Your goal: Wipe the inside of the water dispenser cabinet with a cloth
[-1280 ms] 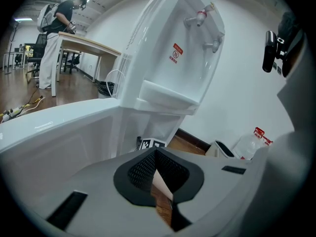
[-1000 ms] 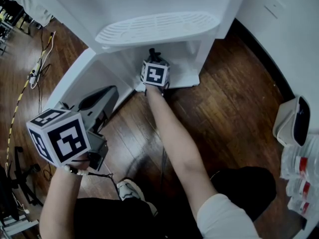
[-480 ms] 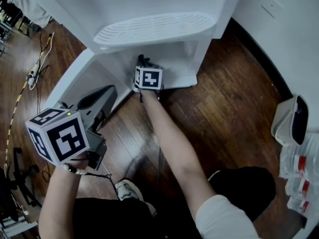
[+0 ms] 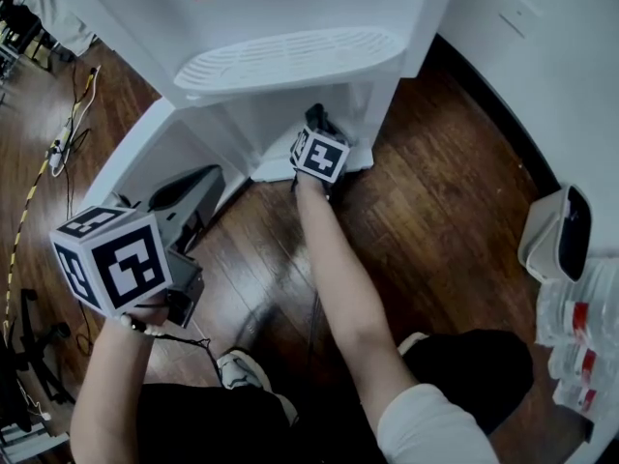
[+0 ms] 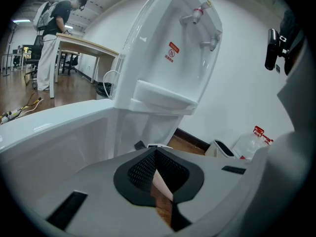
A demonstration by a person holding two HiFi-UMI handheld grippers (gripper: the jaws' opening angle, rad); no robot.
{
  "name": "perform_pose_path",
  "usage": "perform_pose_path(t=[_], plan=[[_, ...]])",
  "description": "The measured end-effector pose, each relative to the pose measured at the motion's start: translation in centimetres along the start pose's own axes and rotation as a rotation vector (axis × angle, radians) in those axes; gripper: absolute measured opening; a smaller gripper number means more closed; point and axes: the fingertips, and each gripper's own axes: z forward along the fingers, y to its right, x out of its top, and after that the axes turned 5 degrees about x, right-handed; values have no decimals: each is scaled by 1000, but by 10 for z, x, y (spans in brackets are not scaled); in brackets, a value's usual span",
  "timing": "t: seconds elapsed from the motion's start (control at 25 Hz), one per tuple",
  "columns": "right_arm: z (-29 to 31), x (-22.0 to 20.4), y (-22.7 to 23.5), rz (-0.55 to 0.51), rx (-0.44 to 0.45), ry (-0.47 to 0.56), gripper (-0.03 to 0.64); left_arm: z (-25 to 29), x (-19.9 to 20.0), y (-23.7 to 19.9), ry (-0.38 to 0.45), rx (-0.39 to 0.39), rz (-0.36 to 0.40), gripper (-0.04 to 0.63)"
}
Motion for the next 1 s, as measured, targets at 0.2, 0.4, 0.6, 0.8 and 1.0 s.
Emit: perform_pose_path(t=[0.2,0.4,0.6,0.8,1.0], plan=[[-17,15,33,97,-76,73,43,6,-1,5,-8,-5,11,-3],[-29,20,41,153,-86,101,41,9,-1,6,-12,0,15,-3],[-32,16,45,186,-88,92,42,8,1,6,-6,3,14,-3],[-26,3,41,176,-71,64,43,8,1,5,-6,2,13,-3],[-24,-9,9,168,3,32,41,8,0,6,-9,-2,18,-3]])
